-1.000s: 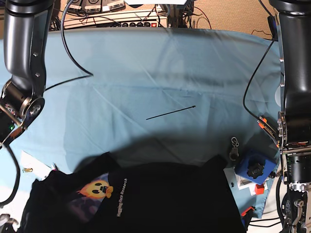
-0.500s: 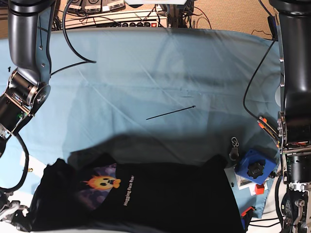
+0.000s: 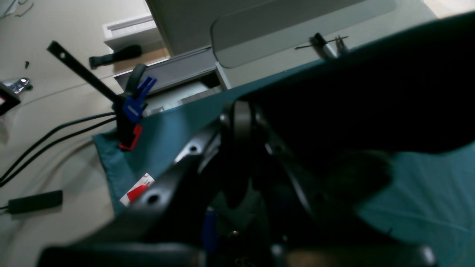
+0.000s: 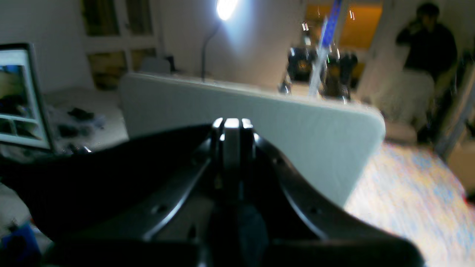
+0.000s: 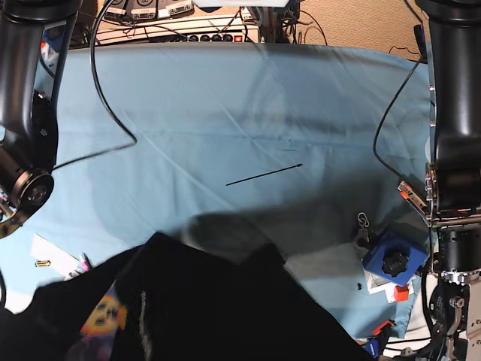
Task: Layout the t-shirt on the table in an organized manner, then fold the t-shirt properly
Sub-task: 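Lower the shirt onto the table with both grippers, graphic side up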
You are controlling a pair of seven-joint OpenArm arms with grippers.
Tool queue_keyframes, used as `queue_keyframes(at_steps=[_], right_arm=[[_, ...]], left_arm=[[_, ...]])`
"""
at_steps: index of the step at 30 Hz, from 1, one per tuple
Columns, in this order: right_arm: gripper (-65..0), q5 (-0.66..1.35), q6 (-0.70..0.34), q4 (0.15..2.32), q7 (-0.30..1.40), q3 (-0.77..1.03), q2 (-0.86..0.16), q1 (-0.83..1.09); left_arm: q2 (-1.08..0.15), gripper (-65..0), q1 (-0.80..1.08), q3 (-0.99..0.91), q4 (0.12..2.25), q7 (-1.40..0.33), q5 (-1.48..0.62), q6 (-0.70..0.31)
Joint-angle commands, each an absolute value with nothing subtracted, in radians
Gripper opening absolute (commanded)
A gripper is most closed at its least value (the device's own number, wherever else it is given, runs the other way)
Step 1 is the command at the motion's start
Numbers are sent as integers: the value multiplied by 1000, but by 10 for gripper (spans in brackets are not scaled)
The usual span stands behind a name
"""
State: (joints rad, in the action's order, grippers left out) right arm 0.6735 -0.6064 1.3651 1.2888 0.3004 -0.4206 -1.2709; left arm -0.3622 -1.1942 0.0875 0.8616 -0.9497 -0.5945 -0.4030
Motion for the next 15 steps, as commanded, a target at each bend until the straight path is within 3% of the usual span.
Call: queue_keyframes(at_steps=[1, 15], right_arm=[[-650, 687, -606, 1371, 1253, 297, -427, -1306], [-650, 691, -601, 1306, 1252, 109, -426, -1306]], left_arm=[[-366, -650, -1241, 82, 877, -937, -598, -400], [-368, -650, -1243, 82, 877, -942, -598, -400]])
